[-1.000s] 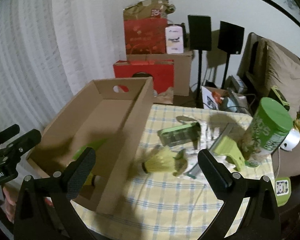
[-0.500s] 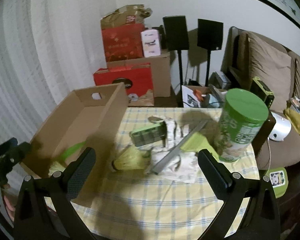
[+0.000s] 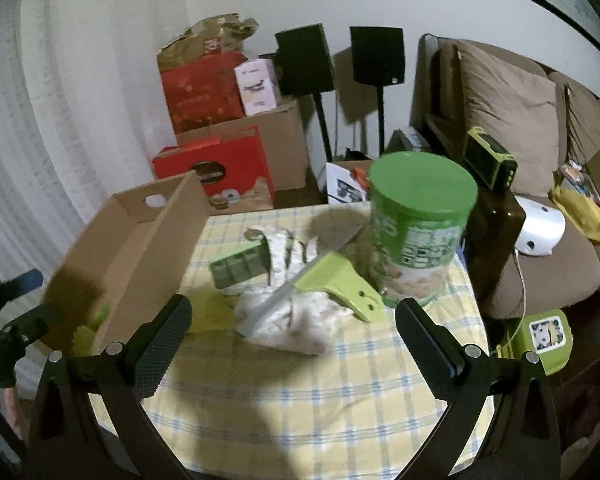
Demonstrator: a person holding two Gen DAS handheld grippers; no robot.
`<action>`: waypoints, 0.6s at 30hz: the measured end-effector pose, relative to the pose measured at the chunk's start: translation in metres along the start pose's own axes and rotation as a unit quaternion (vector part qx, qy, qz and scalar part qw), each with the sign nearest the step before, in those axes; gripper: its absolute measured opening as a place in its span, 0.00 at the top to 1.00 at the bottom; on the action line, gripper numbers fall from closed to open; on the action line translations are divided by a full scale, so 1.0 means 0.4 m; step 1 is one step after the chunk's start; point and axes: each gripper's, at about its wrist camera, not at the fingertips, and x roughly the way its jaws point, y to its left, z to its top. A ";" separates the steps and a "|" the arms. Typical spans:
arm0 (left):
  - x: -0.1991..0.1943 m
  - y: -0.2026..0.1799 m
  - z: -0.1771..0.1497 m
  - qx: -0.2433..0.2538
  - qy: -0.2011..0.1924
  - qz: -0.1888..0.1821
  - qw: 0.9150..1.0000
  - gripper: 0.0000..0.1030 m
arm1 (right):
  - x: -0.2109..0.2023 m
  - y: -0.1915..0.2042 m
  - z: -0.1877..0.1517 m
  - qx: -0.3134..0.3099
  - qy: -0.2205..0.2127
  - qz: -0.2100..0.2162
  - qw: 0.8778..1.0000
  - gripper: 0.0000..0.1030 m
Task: Organize objects
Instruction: 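Move the left tool back to the second yellow shuttlecock on the table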
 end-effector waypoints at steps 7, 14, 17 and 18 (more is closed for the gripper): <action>0.106 -0.069 0.035 0.092 0.073 -0.006 0.993 0.08 | 0.008 -0.052 -0.020 0.010 0.008 -0.008 1.000 0.01; 0.203 -0.093 0.070 0.144 0.140 -0.004 0.980 0.19 | 0.010 -0.088 -0.031 0.016 0.014 -0.008 1.000 0.01; 0.246 -0.117 0.080 0.170 0.173 -0.023 0.970 0.20 | 0.014 -0.106 -0.035 0.021 0.018 -0.008 1.000 0.01; 0.260 -0.119 0.082 0.175 0.183 -0.025 0.967 0.21 | 0.016 -0.111 -0.036 0.022 0.019 -0.009 1.000 0.01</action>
